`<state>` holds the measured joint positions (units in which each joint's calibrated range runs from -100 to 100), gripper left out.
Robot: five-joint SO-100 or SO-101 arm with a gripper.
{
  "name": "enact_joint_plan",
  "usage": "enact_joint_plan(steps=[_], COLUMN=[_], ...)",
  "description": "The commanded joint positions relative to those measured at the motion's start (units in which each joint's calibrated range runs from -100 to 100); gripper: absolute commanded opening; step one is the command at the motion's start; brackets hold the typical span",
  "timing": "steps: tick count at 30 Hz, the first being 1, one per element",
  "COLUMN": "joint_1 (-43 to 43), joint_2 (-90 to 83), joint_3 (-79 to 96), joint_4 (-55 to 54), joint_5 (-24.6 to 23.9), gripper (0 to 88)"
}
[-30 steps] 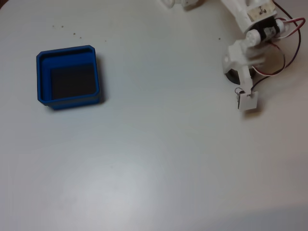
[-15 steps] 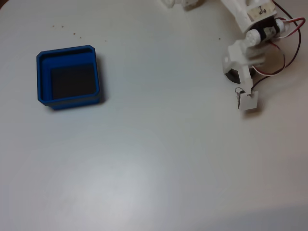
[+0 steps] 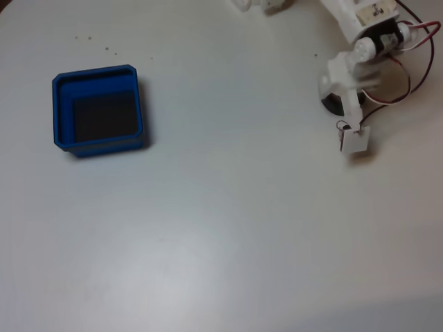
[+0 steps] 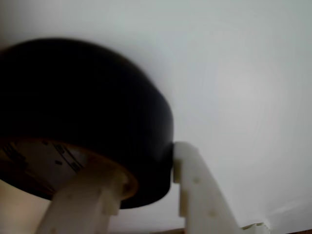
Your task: Pick the black tape roll and drop it in the blue box
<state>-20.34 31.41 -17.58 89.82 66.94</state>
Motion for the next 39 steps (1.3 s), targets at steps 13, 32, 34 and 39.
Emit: enact_joint_plan(steps=[13, 32, 34, 39], joint_1=[2.51, 33.28, 38.07, 50.58], joint_2=[-4.91, -4.91, -4.91, -4.83], joint_3=[-15.49, -32.74, -33.99, -36.24], joint_4=[9.77, 9.85, 9.77, 8.86], joint_5=[-0.41, 0.2, 0.2, 0.29], gripper=[0.9, 1.0, 1.0, 1.0])
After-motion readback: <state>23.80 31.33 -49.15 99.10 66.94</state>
